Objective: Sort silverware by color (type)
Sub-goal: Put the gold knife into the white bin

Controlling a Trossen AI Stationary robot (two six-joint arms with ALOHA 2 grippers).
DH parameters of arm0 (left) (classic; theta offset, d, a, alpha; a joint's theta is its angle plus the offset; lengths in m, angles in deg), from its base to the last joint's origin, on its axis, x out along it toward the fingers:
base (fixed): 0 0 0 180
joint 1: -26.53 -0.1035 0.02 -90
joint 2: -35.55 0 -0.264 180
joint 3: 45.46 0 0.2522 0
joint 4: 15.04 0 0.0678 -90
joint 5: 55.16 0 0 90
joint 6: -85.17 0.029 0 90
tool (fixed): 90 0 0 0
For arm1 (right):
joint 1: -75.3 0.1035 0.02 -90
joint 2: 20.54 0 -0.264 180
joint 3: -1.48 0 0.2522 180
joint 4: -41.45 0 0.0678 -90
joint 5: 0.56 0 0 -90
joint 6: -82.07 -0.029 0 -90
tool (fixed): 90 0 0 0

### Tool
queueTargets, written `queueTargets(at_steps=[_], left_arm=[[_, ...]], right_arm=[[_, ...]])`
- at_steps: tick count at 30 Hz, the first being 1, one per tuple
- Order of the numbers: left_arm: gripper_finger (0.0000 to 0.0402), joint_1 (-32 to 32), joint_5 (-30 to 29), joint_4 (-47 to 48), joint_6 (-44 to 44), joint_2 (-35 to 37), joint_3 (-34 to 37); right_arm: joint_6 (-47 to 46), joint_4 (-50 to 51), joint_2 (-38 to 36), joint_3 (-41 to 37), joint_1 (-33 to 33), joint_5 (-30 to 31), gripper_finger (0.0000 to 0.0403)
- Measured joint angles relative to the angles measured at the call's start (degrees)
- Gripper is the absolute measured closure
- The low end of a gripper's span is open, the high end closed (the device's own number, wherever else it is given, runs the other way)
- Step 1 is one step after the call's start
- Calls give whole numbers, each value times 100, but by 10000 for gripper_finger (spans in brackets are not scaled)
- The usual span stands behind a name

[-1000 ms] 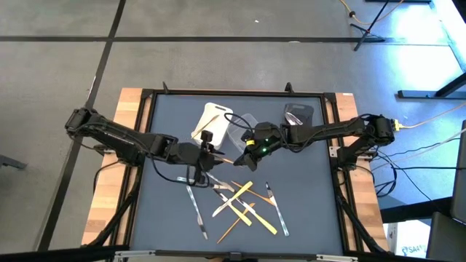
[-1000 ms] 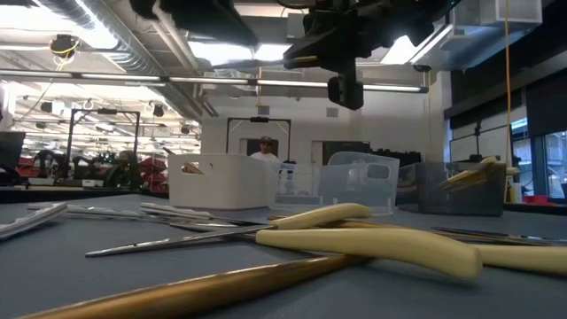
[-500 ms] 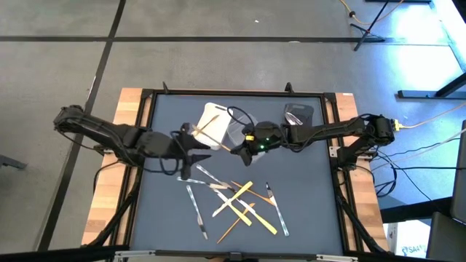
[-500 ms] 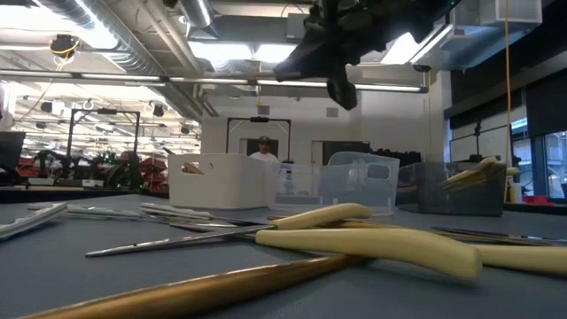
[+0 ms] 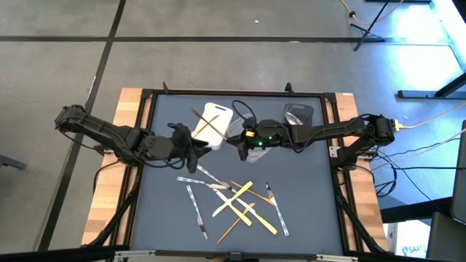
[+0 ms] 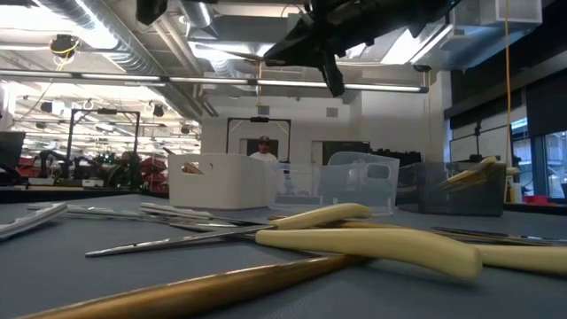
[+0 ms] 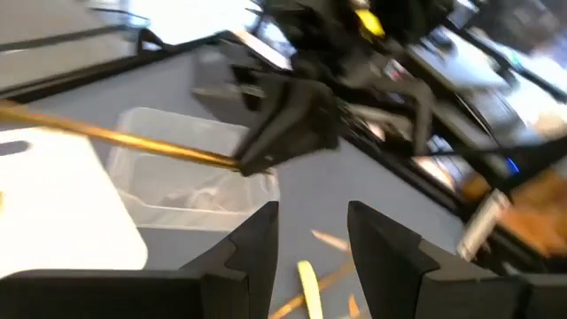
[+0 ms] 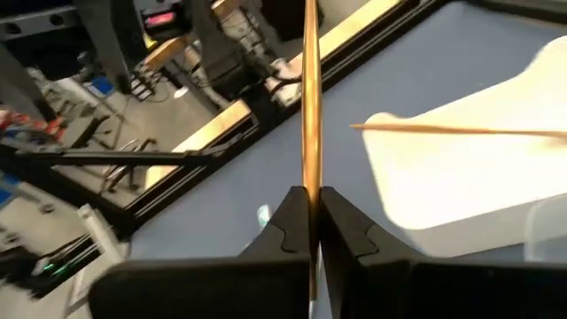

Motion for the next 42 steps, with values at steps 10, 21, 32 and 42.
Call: queueTargets(at_steps=[10,21,32,42], left_arm=[[271,-280,-550,-10,-1208,-290,0],[271,-602,-597,-442,-1278,-653,0],[271,-833,-597,-563,-1333,-653,0],[271,-983,-596,-570,-1300,-653,0]], right_arm=[[328,-319,0,0,0,338,403],[483,-485,0,0,0,174,403],[562,-571,0,0,0,135,403],[565,-601,0,2,4,132,403]])
